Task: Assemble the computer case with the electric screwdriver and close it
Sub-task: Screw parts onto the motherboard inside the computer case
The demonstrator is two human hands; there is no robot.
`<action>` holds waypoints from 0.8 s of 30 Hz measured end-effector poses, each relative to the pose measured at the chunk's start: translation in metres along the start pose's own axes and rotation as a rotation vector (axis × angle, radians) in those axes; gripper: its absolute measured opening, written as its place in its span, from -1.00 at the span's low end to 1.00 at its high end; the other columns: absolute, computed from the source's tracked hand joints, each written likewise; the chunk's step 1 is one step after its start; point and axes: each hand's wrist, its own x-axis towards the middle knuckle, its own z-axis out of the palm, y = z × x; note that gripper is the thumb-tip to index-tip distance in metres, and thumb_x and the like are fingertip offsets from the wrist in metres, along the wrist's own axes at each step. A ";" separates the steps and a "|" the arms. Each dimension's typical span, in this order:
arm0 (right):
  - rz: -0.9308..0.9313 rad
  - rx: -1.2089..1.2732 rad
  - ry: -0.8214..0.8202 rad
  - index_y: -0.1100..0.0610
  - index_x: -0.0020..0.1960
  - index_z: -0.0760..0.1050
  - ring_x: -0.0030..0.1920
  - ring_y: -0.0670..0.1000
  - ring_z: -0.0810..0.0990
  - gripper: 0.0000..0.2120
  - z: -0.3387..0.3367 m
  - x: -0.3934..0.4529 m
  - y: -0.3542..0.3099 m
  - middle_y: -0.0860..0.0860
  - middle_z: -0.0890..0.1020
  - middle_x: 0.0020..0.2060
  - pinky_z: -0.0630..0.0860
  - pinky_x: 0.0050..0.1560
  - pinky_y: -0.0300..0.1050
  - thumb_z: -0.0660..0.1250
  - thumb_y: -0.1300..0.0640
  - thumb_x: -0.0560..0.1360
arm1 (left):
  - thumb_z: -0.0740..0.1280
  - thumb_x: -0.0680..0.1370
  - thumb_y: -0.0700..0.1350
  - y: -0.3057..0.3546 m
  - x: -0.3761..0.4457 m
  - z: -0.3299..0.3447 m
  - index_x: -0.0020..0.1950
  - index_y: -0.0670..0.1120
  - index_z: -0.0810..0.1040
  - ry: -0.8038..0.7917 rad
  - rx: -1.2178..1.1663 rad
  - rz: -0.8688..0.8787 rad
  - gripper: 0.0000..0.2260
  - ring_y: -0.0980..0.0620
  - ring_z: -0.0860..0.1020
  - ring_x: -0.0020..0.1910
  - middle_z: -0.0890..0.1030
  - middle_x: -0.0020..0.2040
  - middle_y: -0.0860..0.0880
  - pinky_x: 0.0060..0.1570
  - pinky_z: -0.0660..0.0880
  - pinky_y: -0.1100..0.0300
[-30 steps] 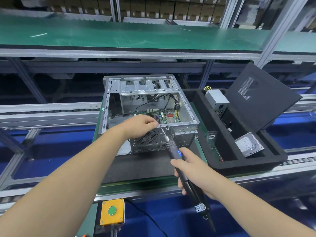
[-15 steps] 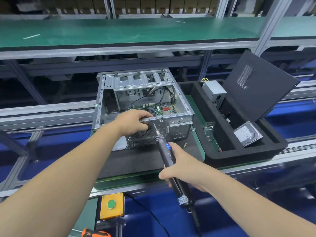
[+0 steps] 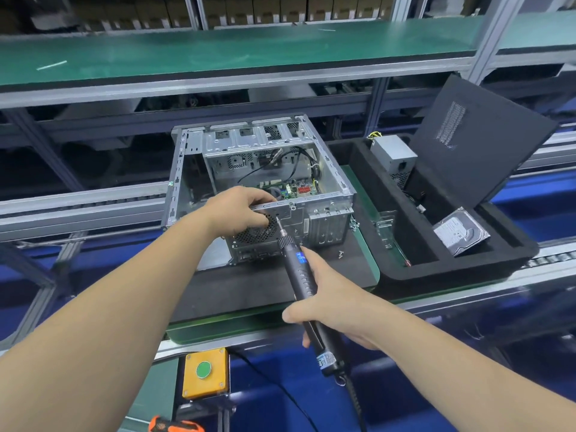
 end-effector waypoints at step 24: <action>-0.043 -0.002 0.001 -0.57 0.38 0.18 -0.40 0.15 0.64 -0.07 -0.004 0.012 -0.004 0.18 0.57 0.02 0.64 -0.28 -0.01 0.54 0.19 0.35 | 0.42 0.48 0.25 -0.004 0.006 -0.002 0.19 0.36 0.59 0.040 0.069 0.026 -0.72 0.12 0.61 0.06 0.66 -0.01 0.30 0.22 0.53 -0.02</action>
